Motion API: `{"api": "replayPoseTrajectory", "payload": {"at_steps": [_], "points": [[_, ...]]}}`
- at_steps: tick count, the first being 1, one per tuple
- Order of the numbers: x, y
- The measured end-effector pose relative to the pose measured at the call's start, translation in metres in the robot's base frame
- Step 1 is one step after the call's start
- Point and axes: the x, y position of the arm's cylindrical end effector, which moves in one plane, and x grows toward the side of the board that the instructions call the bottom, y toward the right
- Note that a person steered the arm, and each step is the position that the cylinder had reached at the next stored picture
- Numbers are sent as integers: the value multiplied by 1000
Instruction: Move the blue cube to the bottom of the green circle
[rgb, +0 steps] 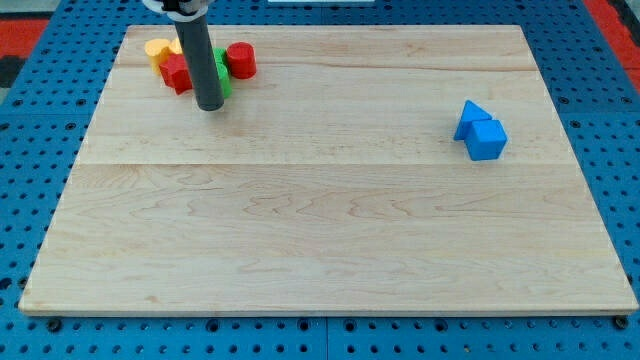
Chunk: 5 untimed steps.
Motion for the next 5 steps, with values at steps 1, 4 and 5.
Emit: {"api": "replayPoseTrajectory", "payload": {"at_steps": [1,4,5], "points": [[-4,81],[-14,159],[-14,159]]}}
